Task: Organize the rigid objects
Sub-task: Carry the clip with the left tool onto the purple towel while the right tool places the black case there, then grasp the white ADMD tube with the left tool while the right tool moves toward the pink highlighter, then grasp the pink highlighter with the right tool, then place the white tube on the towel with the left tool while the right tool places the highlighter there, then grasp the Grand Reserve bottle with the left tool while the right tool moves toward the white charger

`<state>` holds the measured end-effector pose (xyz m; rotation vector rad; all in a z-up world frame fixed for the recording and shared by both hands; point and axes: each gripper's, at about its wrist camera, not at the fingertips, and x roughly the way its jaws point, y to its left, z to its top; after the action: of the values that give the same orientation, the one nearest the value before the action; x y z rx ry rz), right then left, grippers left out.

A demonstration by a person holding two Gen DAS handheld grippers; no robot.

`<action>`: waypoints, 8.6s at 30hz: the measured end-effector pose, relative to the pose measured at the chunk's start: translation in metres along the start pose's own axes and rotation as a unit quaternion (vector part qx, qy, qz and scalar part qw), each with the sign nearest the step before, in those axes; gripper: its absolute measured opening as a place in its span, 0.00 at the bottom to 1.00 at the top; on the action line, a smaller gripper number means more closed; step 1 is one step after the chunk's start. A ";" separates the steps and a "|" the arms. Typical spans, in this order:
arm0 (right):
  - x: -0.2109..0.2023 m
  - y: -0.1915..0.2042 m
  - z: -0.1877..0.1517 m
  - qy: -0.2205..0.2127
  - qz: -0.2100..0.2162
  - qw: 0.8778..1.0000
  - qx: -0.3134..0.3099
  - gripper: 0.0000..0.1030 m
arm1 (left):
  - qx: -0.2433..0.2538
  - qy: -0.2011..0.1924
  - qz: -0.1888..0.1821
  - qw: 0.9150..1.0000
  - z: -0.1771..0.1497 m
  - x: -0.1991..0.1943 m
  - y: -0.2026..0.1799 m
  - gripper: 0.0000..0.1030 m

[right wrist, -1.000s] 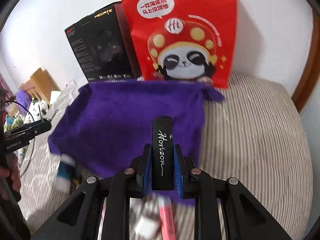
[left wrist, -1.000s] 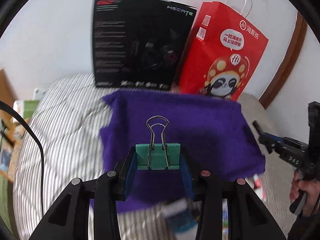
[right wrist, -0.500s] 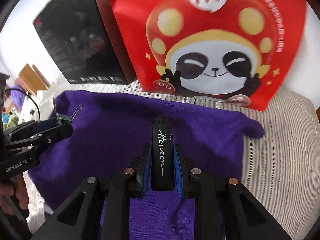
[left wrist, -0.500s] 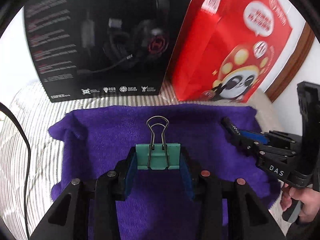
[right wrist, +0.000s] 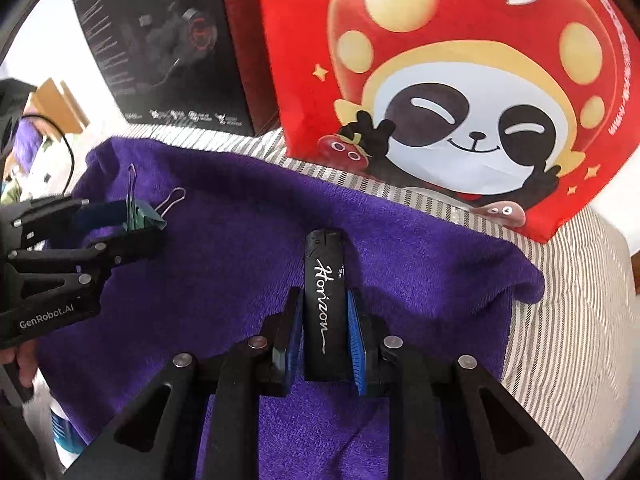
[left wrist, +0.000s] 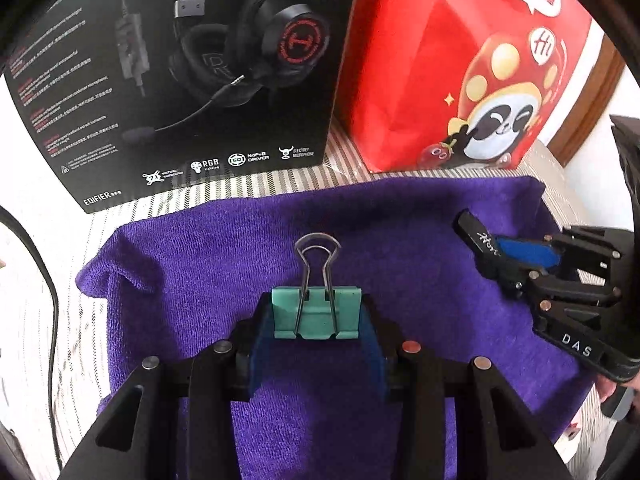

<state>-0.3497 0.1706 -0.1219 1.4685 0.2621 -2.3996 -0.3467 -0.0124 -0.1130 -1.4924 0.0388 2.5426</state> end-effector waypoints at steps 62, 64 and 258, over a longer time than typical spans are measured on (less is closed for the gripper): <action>-0.171 0.002 -0.247 -0.063 0.019 0.984 0.164 1.00 | -0.113 -0.033 0.090 0.989 -0.184 -0.094 -0.015 0.97; -0.169 0.002 -0.246 -0.061 0.019 0.984 0.165 1.00 | -0.102 -0.037 0.103 0.989 -0.184 -0.091 -0.021 0.93; -0.163 0.001 -0.266 -0.065 0.012 0.978 0.200 1.00 | -0.009 -0.072 0.066 0.995 -0.201 -0.101 -0.077 0.39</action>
<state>-0.0584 0.2809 -0.0984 1.4477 -0.2858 -2.6208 -0.1112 0.0234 -0.1184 -1.3492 0.0973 2.7553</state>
